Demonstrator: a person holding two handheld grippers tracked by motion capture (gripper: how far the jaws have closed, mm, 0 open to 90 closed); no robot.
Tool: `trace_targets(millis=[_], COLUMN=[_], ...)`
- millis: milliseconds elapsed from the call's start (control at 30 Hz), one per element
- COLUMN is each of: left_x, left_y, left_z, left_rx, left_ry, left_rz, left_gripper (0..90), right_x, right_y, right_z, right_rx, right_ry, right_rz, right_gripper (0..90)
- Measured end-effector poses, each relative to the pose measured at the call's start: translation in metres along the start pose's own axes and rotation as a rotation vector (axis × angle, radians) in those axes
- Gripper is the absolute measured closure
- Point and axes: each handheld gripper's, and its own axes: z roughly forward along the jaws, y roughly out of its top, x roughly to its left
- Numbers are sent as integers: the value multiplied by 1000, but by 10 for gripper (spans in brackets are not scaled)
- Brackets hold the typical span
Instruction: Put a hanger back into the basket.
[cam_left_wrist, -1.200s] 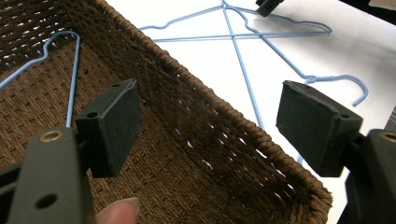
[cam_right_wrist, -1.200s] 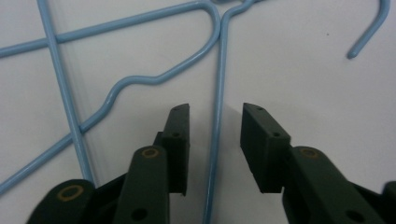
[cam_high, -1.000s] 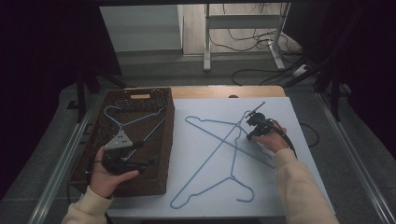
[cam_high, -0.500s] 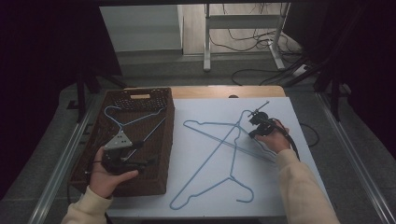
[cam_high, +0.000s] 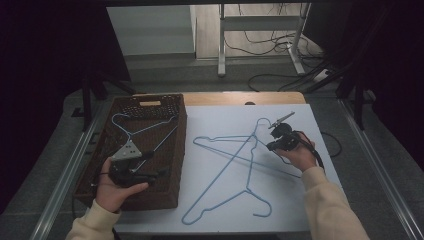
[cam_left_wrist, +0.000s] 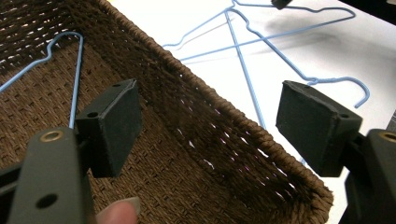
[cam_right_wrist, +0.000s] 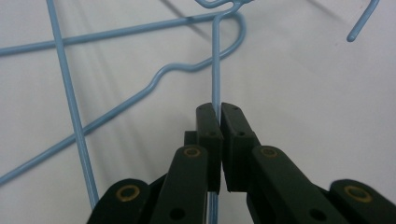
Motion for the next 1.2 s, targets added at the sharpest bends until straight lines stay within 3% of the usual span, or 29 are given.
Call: trace_targets(millis=[267, 533, 867, 1200], left_x=[-4, -5, -6, -6], left_y=[3, 4, 4, 4], left_z=[-1, 0, 0, 1], left_rx=[-6, -2, -2, 1], left_ry=[-3, -6, -10, -11], left_rz=[11, 17, 21, 23], left_gripper=[228, 229, 230, 230], right_x=[21, 37, 48, 49], right_y=[-37, -68, -85, -86], right_z=[-17, -21, -22, -18], right_rx=[-3, 11, 46, 62], right_ry=[43, 81, 115, 121], right_rz=[-52, -100, -167, -178], right_gripper=[877, 876, 876, 876])
